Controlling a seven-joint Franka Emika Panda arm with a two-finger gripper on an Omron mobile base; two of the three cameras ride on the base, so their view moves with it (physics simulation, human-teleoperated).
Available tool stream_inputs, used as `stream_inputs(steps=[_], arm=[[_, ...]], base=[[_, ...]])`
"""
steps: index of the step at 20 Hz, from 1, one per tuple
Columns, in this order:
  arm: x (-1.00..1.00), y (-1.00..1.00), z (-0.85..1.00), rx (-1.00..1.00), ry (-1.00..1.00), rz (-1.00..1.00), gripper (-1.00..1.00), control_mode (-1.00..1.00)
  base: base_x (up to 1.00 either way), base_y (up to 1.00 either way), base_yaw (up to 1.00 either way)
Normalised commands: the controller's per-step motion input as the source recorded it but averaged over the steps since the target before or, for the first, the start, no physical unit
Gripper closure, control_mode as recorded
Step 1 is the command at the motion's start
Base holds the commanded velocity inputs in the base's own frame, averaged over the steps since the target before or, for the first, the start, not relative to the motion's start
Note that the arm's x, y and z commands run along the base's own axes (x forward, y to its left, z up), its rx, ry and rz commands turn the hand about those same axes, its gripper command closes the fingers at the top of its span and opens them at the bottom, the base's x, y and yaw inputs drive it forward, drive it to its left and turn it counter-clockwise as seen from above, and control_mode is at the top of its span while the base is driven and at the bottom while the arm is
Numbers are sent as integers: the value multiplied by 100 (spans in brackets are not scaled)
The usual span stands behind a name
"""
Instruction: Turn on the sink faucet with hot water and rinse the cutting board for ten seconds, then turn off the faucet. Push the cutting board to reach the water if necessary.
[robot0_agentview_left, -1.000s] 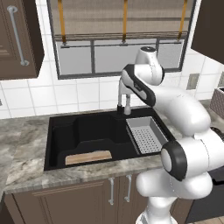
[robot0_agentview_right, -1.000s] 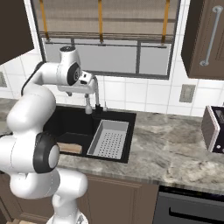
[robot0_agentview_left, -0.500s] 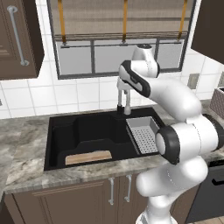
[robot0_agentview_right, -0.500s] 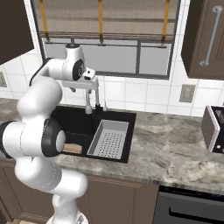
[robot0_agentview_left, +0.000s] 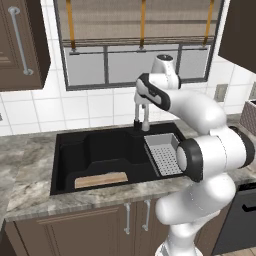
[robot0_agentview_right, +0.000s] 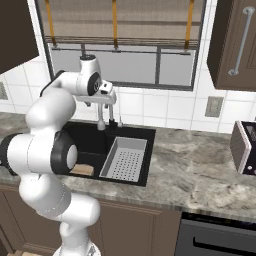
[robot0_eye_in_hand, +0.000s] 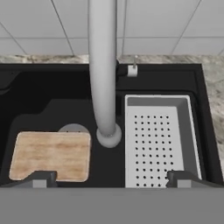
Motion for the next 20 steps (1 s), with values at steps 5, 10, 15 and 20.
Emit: stream_inputs(steps=[5,10,15,20], arm=[[3,1,-32,0,-13,0,-100,-100],[1,1,-22,0,-8,0,-100,-100],[13,0,-12,0,-3,0,-100,-100],[24,0,-1,0,0,0,-100,-100]], base=[[0,0,0],[0,0,0],[0,0,0],[0,0,0]])
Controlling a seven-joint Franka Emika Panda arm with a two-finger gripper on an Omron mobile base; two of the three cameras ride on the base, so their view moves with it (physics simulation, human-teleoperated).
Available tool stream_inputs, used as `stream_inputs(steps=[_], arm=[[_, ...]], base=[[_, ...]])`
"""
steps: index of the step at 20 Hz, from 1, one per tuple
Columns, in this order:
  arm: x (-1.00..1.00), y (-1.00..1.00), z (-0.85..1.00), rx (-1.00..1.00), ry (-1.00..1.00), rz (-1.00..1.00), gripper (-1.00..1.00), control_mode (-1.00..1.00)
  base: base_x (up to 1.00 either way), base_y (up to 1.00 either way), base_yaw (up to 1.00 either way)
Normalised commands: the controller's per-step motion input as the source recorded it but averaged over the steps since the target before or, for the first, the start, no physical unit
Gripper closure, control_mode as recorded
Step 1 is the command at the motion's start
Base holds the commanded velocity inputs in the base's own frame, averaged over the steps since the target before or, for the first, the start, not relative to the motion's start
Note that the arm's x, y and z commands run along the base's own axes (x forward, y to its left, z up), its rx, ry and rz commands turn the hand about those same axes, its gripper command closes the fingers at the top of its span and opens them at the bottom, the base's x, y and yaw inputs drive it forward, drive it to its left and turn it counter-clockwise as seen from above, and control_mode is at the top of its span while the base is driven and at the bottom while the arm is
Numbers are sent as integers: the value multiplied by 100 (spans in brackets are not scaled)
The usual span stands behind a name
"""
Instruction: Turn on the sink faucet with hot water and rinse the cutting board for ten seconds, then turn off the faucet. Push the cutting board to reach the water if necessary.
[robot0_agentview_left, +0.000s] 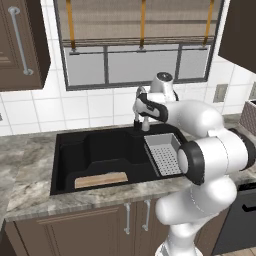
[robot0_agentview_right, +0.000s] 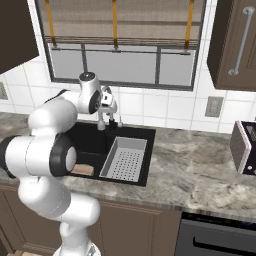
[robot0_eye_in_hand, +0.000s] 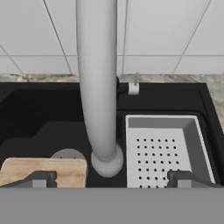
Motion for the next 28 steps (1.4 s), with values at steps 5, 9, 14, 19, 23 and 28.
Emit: stream_inputs(steps=[5,9,14,19,23,28], arm=[[25,4,0,0,0,0,-100,-100],[22,8,0,0,0,0,-100,-100],[19,11,0,0,0,0,-100,-100],[1,1,0,0,-2,0,-100,-100],[4,1,-3,0,0,0,-100,-100],[0,24,-7,-1,0,0,-100,-100]], base=[[0,0,0],[0,0,0],[0,0,0],[0,0,0],[0,0,0],[0,0,0]])
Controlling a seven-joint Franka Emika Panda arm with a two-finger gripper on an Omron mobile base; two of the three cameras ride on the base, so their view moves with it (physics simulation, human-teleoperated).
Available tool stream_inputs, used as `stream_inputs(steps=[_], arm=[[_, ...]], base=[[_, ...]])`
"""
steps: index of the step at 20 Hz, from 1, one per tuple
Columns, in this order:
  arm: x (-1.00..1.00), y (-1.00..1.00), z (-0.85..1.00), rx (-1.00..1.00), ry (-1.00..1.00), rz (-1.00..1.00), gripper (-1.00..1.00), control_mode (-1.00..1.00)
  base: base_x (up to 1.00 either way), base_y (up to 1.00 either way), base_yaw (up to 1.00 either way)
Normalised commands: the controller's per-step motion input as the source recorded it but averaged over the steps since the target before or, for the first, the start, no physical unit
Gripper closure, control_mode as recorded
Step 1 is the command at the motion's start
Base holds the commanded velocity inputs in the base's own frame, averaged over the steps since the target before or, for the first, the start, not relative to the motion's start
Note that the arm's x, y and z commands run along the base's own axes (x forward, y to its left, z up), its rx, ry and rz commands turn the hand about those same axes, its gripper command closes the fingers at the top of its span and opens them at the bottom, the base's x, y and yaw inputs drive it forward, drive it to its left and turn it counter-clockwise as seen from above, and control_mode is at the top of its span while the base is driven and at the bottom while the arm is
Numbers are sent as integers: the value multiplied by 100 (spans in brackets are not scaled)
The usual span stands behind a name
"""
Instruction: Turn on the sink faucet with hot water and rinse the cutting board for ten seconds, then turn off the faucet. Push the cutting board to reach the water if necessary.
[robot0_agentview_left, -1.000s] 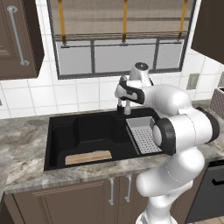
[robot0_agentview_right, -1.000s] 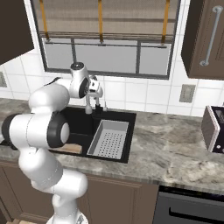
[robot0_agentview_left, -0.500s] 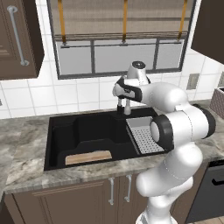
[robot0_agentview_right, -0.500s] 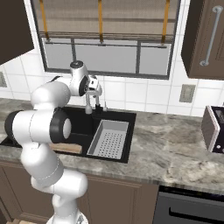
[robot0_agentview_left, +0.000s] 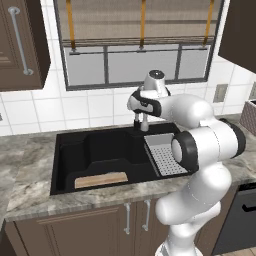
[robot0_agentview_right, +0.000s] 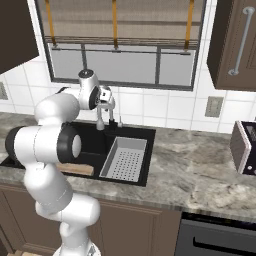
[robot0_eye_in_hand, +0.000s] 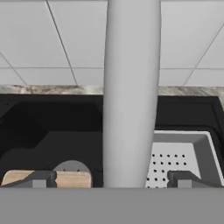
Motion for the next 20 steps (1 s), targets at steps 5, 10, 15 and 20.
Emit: stream_inputs(steps=[5,10,15,20], arm=[[0,45,-11,-2,0,0,-100,-100],[0,53,-12,-1,0,0,-100,-100],[2,55,-13,0,0,0,-100,-100],[9,53,-14,0,0,0,-100,-100]], base=[[0,0,0],[0,0,0],[0,0,0],[0,0,0]])
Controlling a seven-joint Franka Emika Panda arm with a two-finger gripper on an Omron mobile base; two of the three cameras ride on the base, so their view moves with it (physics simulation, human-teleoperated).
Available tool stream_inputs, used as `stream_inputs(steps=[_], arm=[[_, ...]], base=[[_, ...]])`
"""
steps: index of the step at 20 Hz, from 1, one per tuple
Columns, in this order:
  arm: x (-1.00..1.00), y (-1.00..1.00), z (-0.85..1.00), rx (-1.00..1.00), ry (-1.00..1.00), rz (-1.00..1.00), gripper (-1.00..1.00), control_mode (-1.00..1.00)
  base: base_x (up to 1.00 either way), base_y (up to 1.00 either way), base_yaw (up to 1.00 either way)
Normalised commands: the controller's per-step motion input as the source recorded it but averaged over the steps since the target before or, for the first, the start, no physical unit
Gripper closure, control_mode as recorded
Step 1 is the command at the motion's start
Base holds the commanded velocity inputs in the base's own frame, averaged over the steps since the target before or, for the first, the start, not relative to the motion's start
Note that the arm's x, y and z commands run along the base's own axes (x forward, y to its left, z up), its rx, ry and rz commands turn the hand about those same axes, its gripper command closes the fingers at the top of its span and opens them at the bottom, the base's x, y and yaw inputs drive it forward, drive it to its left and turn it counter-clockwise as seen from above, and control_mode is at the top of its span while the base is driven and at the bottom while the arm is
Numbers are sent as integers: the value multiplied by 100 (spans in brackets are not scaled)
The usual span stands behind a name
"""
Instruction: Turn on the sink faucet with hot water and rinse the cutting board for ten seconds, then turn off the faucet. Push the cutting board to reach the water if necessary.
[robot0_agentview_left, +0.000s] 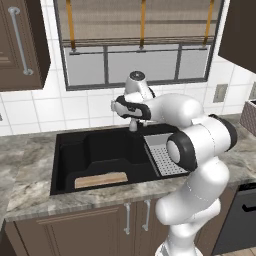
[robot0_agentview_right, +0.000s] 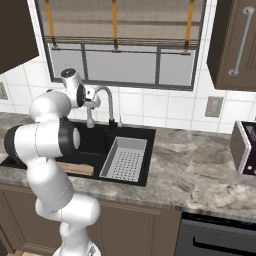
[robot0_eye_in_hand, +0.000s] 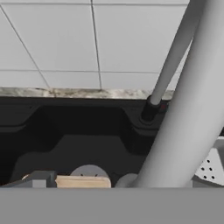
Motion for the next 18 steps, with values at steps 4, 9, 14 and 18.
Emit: stream_inputs(steps=[4,9,14,18], arm=[[15,52,-12,0,0,0,-100,-100],[20,52,-11,0,0,0,-100,-100],[20,47,-10,0,0,0,-100,-100],[18,40,-7,0,0,0,-100,-100]], base=[[0,0,0],[0,0,0],[0,0,0],[0,0,0]])
